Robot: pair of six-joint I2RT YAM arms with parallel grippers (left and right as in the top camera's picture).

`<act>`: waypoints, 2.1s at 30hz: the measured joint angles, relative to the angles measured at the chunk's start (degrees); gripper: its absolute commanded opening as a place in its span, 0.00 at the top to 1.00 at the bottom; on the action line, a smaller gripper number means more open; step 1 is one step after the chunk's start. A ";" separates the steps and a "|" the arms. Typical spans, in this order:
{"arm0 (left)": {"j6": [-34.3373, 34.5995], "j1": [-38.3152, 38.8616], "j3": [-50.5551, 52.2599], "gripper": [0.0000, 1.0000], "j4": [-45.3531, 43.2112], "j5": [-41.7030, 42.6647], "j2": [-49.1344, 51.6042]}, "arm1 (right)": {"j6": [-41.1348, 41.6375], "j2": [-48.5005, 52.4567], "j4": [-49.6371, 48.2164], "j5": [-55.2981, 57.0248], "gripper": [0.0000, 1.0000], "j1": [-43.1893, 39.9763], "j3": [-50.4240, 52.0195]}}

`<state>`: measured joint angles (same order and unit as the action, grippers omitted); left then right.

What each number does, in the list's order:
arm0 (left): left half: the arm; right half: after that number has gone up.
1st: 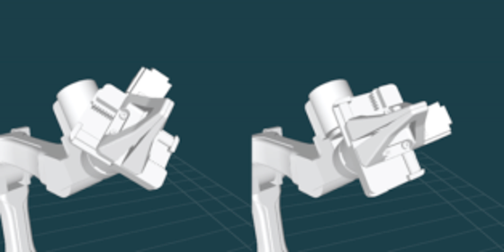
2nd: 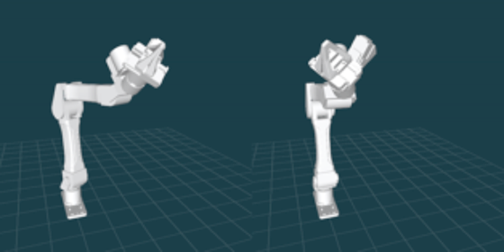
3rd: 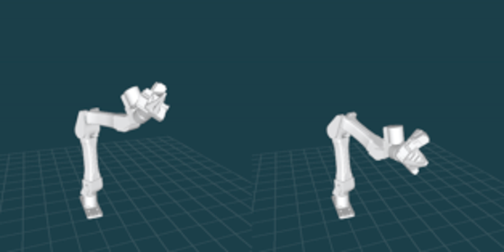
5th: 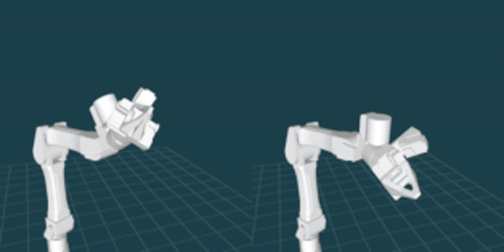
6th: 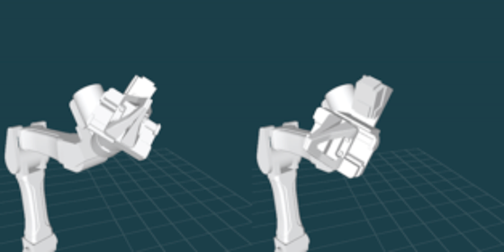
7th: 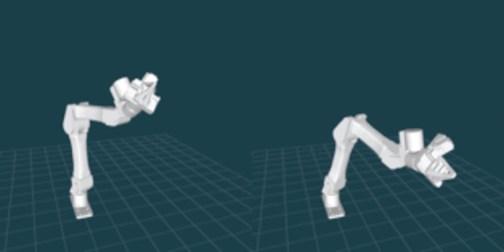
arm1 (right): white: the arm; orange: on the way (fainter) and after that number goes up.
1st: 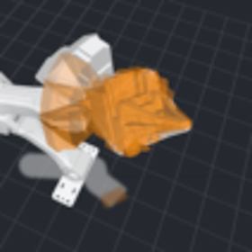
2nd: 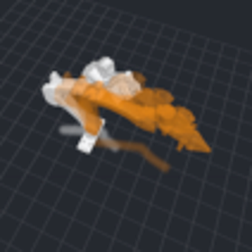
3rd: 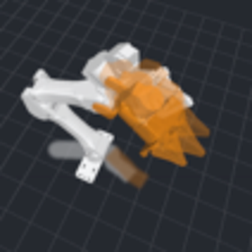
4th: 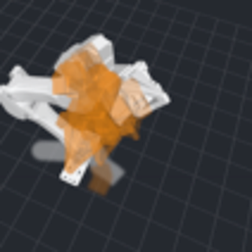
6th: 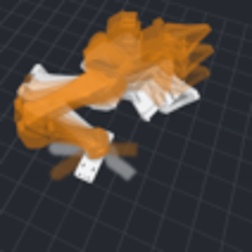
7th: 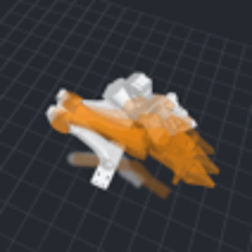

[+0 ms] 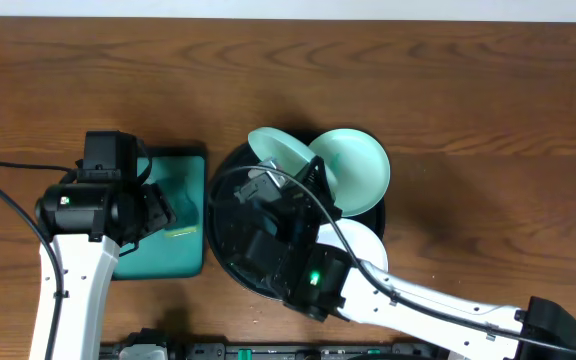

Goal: Clean dirty plates on tray and stack at the side
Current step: 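Lift the scrubbed pale green plate off the black tray with the right gripper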

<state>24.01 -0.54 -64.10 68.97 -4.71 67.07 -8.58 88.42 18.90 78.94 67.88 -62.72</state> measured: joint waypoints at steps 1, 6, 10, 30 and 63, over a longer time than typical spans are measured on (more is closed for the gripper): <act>0.00 0.00 0.00 0.21 0.00 0.02 0.00 | -0.31 0.00 -0.07 0.55 0.99 0.31 0.02; 0.00 0.00 0.00 0.21 0.00 0.00 0.00 | -1.62 0.00 -0.09 1.95 0.99 0.48 0.00; 0.00 0.00 0.00 0.21 0.00 0.00 0.00 | -2.32 0.00 -0.09 2.25 0.99 0.48 0.00; 0.00 0.00 0.00 0.21 0.00 0.00 0.00 | -2.51 0.00 -0.09 2.58 0.99 0.50 0.02; 0.00 0.00 0.00 0.21 0.04 0.02 0.00 | 34.82 -0.04 4.11 -58.40 0.99 -21.09 0.33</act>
<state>24.01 -0.54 -64.10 69.01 -4.69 67.07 26.24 88.38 23.00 20.53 46.78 -62.39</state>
